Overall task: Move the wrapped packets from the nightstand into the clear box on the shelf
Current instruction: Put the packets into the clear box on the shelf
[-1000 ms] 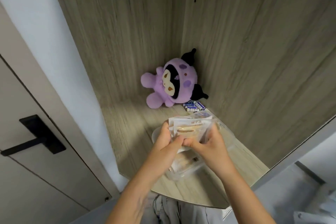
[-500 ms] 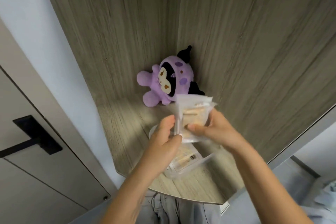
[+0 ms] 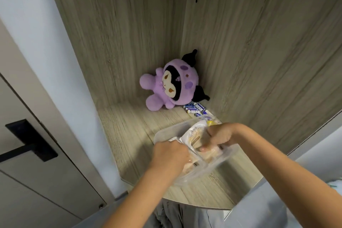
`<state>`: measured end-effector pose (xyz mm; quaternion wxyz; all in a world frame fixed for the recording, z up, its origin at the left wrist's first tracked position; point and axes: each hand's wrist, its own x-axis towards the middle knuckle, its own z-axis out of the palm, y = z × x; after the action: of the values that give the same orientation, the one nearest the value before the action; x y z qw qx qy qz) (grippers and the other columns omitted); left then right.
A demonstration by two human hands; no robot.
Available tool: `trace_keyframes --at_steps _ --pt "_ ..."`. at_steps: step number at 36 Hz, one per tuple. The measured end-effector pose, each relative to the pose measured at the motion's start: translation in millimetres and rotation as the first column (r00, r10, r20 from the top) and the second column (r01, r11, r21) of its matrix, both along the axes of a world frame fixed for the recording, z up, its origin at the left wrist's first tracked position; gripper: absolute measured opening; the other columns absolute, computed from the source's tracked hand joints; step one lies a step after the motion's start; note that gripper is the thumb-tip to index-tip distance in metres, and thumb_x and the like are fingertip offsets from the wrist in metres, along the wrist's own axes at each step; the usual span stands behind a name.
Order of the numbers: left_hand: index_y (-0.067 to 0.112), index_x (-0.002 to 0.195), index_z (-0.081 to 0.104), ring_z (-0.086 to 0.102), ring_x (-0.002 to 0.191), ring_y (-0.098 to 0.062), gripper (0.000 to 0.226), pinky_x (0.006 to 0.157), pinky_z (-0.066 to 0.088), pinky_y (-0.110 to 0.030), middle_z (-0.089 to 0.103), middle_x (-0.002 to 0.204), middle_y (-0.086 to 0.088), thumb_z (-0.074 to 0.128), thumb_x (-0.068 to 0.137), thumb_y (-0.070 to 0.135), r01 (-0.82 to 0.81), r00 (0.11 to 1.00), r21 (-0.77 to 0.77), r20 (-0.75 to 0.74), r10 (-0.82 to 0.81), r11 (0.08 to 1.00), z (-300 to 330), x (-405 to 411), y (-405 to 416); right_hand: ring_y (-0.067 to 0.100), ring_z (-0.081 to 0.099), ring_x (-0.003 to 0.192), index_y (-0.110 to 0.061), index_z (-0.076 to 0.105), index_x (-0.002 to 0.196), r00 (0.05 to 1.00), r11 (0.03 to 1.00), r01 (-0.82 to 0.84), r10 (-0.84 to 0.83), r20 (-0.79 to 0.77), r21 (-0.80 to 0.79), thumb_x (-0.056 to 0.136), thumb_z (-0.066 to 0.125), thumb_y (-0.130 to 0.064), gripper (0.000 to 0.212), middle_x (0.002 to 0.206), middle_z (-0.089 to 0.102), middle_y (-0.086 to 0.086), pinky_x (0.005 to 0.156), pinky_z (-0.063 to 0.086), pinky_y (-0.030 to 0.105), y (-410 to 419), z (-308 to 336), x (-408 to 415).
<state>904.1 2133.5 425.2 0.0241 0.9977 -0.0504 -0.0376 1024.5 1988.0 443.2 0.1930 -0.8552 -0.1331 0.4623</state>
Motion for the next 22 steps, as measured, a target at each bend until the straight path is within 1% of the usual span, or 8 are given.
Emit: trace_keyframes --at_steps 3,5,7,10,12,14,19,22 --pt "0.024 0.112 0.067 0.063 0.103 -0.022 0.038 0.070 0.031 -0.026 0.069 0.109 -0.002 0.045 0.095 0.049 -0.009 0.992 0.005 0.124 0.009 1.000 -7.6 -2.2 3.7 -0.001 0.056 0.042 -0.002 0.050 0.065 0.996 0.998 0.031 -0.026 -0.091 0.053 0.090 0.064 -0.008 0.029 0.059 0.053 0.001 0.043 0.041 0.010 1.1 -7.9 -5.3" --pt "0.025 0.096 0.073 0.067 0.088 -0.018 0.029 0.058 0.029 -0.024 0.072 0.093 0.001 0.055 0.090 0.048 -0.048 0.977 -0.066 0.204 0.061 0.997 -13.8 -4.7 6.3 0.011 0.068 0.100 0.011 0.058 0.098 0.995 0.993 0.027 -0.015 -0.100 0.117 0.075 0.079 -0.031 0.052 0.103 0.063 0.011 0.083 0.051 0.018 5.3 -10.7 -9.3" --pt "0.024 0.060 0.069 0.063 0.055 -0.011 0.026 0.043 0.014 -0.018 0.065 0.059 0.006 0.076 0.068 0.047 -0.077 0.965 -0.113 0.242 0.103 0.991 -22.6 -3.1 9.1 0.018 0.039 0.136 -0.003 0.052 0.131 0.989 0.980 0.086 -0.063 -0.131 0.181 0.072 0.073 -0.055 0.081 0.140 0.049 0.002 0.112 0.030 0.035 8.4 -11.8 -12.5" --pt "0.019 0.043 0.056 0.064 0.059 -0.009 0.033 0.039 0.030 -0.017 0.059 0.050 0.009 0.079 0.060 0.036 -0.117 0.897 -0.327 0.370 0.241 0.938 -35.4 -2.0 8.2 0.012 0.046 0.124 -0.015 0.052 0.132 0.960 0.935 0.272 -0.249 -0.127 0.226 0.090 0.050 -0.056 0.059 0.130 0.048 -0.012 0.092 0.045 0.024 12.4 -14.8 -19.3" --pt "0.022 0.058 0.068 0.063 0.100 -0.015 0.016 0.070 0.052 -0.026 0.070 0.077 0.008 0.066 0.071 0.030 -0.035 0.801 -0.519 0.496 0.334 0.854 -35.8 -2.8 8.1 0.012 0.060 0.084 -0.018 0.063 0.090 0.959 0.959 0.235 -0.256 0.126 0.159 0.090 0.057 -0.049 0.031 0.094 0.061 -0.007 0.071 0.049 0.021 11.7 -21.5 -20.6" --pt "0.020 0.089 0.073 0.047 0.124 -0.022 0.024 0.104 0.041 -0.038 0.066 0.113 0.001 0.053 0.078 0.028 -0.028 0.710 -0.621 0.539 0.454 0.783 -38.0 -4.1 8.1 0.010 0.047 0.057 -0.020 0.047 0.064 0.926 0.982 0.185 -0.190 0.325 0.047 0.096 0.049 -0.031 0.034 0.067 0.048 -0.003 0.059 0.043 0.022 10.6 -25.8 -21.2" --pt "0.014 0.143 0.038 0.024 0.143 -0.014 0.046 0.113 0.021 -0.023 0.027 0.155 -0.002 0.043 0.097 0.008 -0.172 0.748 -0.956 0.030 0.663 0.238 -34.8 -8.0 4.6 0.010 0.044 0.053 -0.016 0.044 0.068 0.921 0.972 0.230 -0.230 0.315 0.040 0.094 0.052 -0.039 0.036 0.062 0.048 0.000 0.054 0.038 0.021 12.2 -19.7 -25.5" --pt "0.014 0.148 0.028 0.024 0.142 -0.009 0.049 0.108 0.019 -0.013 0.024 0.157 0.000 0.037 0.101 0.009 -0.212 0.747 -0.963 -0.051 0.663 0.166 -32.7 -7.8 3.9 0.010 0.049 0.060 -0.020 0.042 0.073 0.924 0.974 0.227 -0.216 0.316 0.002 0.094 0.051 -0.045 0.034 0.066 0.052 -0.002 0.065 0.041 0.024 14.5 -24.3 -27.0"
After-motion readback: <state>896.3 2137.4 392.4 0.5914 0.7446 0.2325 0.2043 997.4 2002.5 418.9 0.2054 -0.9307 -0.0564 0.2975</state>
